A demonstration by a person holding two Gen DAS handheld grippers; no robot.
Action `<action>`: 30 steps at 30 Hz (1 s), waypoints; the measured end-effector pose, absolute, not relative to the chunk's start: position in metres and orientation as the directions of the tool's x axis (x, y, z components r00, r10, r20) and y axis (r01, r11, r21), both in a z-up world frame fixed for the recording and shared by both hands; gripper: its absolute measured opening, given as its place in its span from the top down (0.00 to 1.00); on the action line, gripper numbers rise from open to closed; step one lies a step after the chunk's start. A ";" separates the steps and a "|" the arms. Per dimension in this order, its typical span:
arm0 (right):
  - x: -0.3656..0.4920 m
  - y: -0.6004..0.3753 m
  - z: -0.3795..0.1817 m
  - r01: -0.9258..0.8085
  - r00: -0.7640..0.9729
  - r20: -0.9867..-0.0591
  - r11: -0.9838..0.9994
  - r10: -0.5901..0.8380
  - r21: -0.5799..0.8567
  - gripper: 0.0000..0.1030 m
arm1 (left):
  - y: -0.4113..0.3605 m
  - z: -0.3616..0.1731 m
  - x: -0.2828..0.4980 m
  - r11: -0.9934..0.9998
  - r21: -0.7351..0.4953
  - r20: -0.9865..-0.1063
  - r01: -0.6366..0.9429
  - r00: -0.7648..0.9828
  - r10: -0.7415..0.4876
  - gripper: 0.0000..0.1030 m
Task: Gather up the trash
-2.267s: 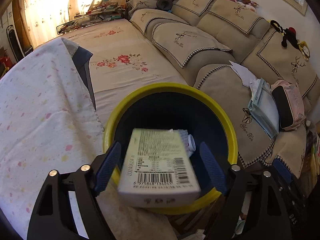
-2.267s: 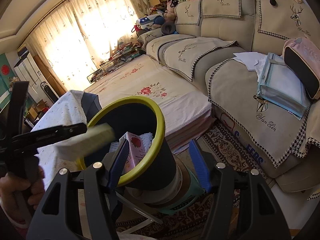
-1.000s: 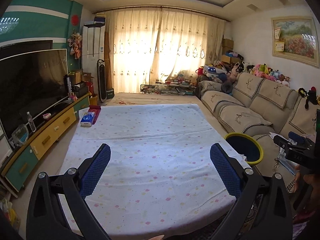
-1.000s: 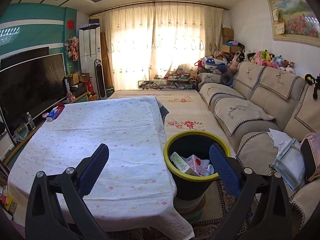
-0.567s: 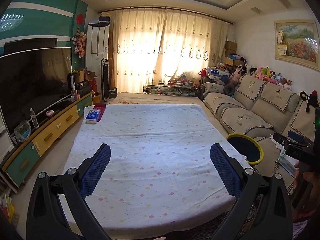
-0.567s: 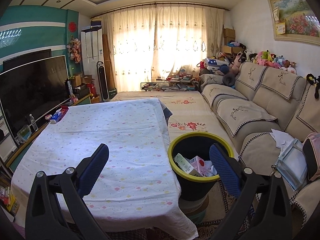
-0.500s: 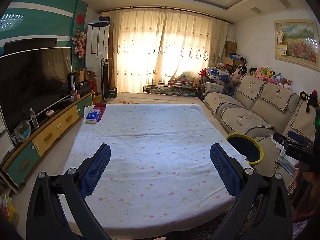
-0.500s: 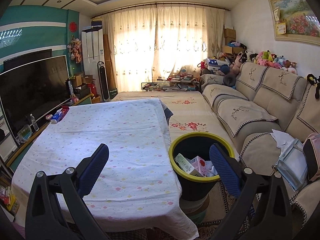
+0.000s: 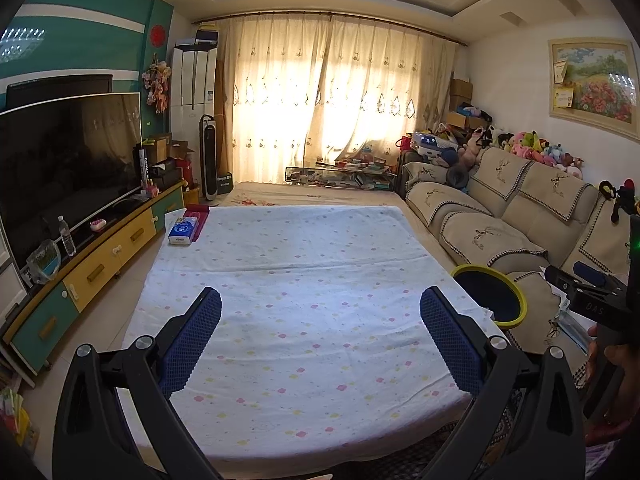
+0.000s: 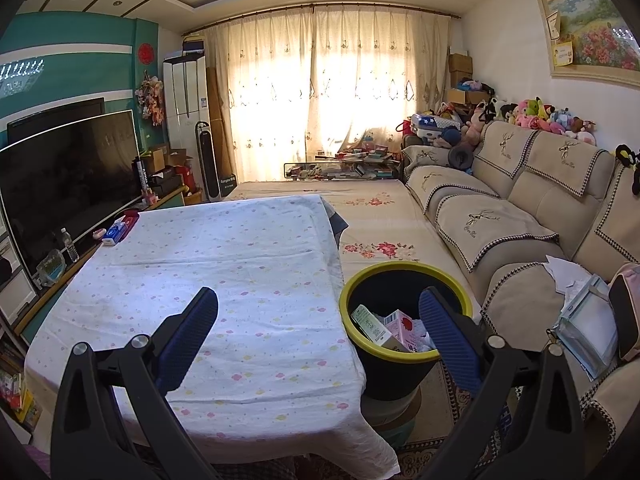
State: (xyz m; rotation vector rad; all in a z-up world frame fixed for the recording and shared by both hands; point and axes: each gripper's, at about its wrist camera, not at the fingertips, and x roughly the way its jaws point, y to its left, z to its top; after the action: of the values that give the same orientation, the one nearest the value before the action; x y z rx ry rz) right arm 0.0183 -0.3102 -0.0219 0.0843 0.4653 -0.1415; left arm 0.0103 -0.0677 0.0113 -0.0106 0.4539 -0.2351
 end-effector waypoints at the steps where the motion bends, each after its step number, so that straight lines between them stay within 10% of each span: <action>1: 0.018 -0.311 -0.023 0.155 0.884 -0.454 0.987 -0.116 0.049 0.07 | -0.068 0.012 0.010 0.973 -0.062 -0.433 0.223 0.872 -0.228 0.05; 30: 0.021 -0.310 -0.028 0.153 0.880 -0.463 0.986 -0.109 0.058 0.07 | -0.079 0.006 0.014 0.971 -0.065 -0.445 0.228 0.865 -0.233 0.05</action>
State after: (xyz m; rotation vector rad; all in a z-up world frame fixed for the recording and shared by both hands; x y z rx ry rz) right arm 0.0214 -0.3104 -0.0283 0.0939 0.4765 -0.1370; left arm 0.0136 -0.0793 0.0060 -0.0104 0.4676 -0.2414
